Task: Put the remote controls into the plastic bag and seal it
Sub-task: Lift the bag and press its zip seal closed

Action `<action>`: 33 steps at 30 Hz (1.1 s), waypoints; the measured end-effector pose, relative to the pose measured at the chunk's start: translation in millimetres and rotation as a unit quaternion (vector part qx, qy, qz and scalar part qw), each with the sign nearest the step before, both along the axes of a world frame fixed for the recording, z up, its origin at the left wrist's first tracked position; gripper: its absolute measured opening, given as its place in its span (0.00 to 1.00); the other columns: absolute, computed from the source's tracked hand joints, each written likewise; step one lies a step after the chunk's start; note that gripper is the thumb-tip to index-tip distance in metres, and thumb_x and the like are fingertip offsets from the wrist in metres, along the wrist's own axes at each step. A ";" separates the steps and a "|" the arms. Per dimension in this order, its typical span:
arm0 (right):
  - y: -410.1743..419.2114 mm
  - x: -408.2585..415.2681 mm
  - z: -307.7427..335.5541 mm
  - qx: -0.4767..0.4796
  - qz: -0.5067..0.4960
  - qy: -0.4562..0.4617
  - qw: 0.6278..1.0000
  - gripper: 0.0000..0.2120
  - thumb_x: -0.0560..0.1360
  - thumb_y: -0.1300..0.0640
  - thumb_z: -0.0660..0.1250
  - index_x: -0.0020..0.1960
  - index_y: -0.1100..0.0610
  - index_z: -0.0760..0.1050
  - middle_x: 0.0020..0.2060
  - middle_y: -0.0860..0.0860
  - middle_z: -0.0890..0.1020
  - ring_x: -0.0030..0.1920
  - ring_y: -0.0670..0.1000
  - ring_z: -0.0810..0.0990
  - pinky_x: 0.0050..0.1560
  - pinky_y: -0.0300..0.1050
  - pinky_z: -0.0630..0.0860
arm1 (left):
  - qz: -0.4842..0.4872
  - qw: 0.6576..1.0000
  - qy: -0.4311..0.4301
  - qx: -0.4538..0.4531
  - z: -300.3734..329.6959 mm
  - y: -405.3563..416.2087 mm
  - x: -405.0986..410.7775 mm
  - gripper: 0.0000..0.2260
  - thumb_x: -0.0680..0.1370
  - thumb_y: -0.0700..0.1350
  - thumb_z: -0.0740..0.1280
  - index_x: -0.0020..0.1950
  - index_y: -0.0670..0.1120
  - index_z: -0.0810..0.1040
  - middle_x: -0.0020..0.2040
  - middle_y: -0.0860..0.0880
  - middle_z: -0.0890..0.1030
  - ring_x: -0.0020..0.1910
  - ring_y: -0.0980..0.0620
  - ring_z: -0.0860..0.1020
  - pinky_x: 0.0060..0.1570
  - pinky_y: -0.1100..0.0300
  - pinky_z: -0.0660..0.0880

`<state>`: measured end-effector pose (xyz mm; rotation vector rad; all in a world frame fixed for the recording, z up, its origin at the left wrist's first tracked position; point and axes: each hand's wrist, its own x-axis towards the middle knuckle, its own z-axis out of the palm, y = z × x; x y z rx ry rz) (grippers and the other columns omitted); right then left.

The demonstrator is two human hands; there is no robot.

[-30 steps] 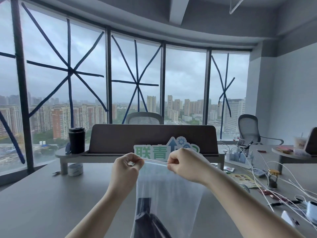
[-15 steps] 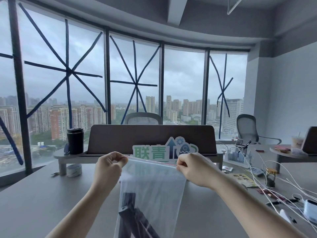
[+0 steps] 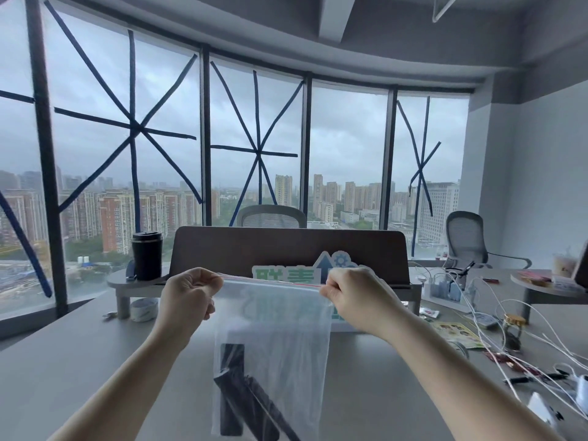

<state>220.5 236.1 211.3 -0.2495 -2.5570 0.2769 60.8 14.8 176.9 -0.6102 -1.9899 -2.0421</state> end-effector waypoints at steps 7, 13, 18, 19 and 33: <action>-10.4 -68.3 -13.7 -0.037 0.008 0.021 0.999 0.14 0.79 0.51 0.65 0.38 0.56 0.71 0.29 0.48 0.73 0.33 0.55 0.75 0.36 0.49 0.73 | -0.005 0.999 -0.043 -0.004 -11.2 -12.3 -42.5 0.07 0.76 0.36 0.66 0.38 0.43 0.77 0.31 0.47 0.77 0.23 0.51 0.80 0.24 0.59 0.77; -42.0 -188.1 -10.3 -0.095 0.030 0.068 0.993 0.11 0.79 0.55 0.67 0.39 0.59 0.75 0.33 0.51 0.80 0.37 0.55 0.78 0.36 0.46 0.73 | 0.029 0.997 -0.069 0.035 -7.2 -36.4 -144.7 0.09 0.77 0.34 0.63 0.39 0.43 0.77 0.39 0.43 0.79 0.33 0.47 0.81 0.29 0.59 0.81; -85.1 -244.8 -9.7 -0.076 0.091 0.123 0.985 0.10 0.80 0.53 0.64 0.42 0.57 0.75 0.34 0.53 0.83 0.36 0.56 0.80 0.38 0.50 0.78 | 0.091 0.991 -0.043 0.090 -10.9 -76.7 -207.3 0.10 0.76 0.35 0.65 0.38 0.47 0.78 0.37 0.45 0.81 0.37 0.49 0.80 0.42 0.56 0.81; -92.8 -250.7 -19.4 -0.066 0.105 0.119 0.985 0.10 0.79 0.53 0.64 0.42 0.57 0.74 0.34 0.53 0.83 0.36 0.57 0.80 0.37 0.51 0.78 | 0.097 0.990 -0.040 0.098 -19.3 -85.8 -213.9 0.10 0.76 0.35 0.65 0.38 0.47 0.78 0.37 0.46 0.81 0.37 0.50 0.81 0.41 0.60 0.81; -142.7 -221.3 -190.7 -0.097 0.237 -0.184 0.949 0.07 0.76 0.55 0.68 0.45 0.58 0.81 0.40 0.54 0.84 0.40 0.50 0.76 0.44 0.45 0.74 | 0.096 0.981 -0.162 -0.049 -220.2 -180.7 -173.8 0.07 0.70 0.36 0.70 0.32 0.43 0.82 0.31 0.42 0.80 0.36 0.47 0.77 0.47 0.51 0.74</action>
